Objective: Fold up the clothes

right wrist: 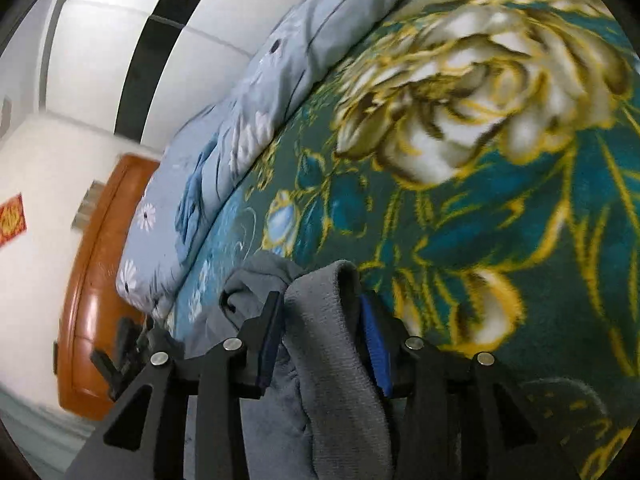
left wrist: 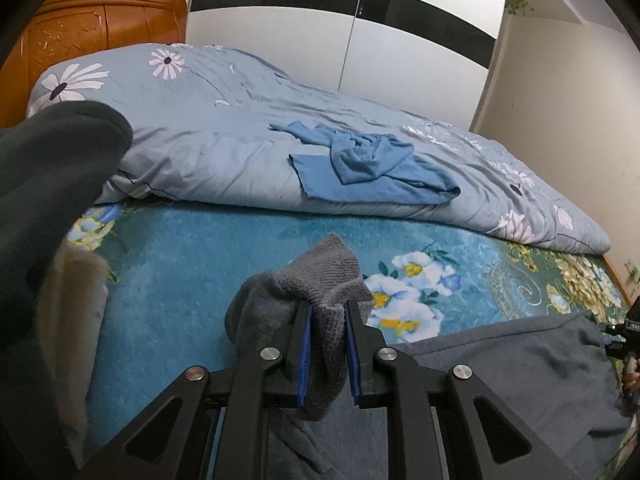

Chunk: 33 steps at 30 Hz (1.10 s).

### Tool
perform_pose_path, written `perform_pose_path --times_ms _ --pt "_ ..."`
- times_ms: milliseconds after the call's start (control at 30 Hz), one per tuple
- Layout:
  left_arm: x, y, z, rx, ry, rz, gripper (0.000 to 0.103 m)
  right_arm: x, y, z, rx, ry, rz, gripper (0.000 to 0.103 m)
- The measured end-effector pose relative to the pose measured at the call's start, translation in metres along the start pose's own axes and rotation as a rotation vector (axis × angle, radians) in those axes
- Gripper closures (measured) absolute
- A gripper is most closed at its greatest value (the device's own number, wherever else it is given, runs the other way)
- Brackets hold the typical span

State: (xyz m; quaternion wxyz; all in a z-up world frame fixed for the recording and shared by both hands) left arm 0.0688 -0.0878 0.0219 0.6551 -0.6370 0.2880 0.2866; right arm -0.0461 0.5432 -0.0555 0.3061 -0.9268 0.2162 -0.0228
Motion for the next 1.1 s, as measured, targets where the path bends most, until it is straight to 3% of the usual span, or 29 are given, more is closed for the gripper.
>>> perform_pose_path --times_ms 233,367,433,733,967,1100 --pt "-0.003 0.004 0.006 0.012 0.007 -0.004 0.085 0.011 0.007 -0.014 0.076 -0.088 0.026 0.063" --pt "-0.011 -0.001 0.009 0.028 0.011 0.022 0.085 0.027 0.012 -0.025 0.154 -0.15 0.027 0.082" --pt "-0.015 -0.003 0.01 0.035 0.013 0.034 0.085 0.033 0.007 -0.031 0.151 -0.161 0.055 0.09" --pt "-0.036 -0.014 0.017 0.07 0.023 0.095 0.087 0.009 -0.044 -0.044 0.126 -0.059 0.297 0.095" --pt "-0.098 -0.039 0.015 0.116 0.001 0.275 0.087 -0.023 -0.103 -0.056 0.085 -0.019 0.473 0.096" --pt "-0.098 -0.004 -0.004 0.063 -0.039 0.225 0.087 -0.032 -0.121 -0.032 0.121 0.056 0.543 0.095"
Point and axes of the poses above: each gripper's, at about its wrist camera, not at the fingertips, and y roughly the way its jaws point, z to its right, x to its underside, the point moved 2 cm from there along y, roughly the way its jaws point, and after that the axes turned 13 degrees about y, right-handed, at the moved point
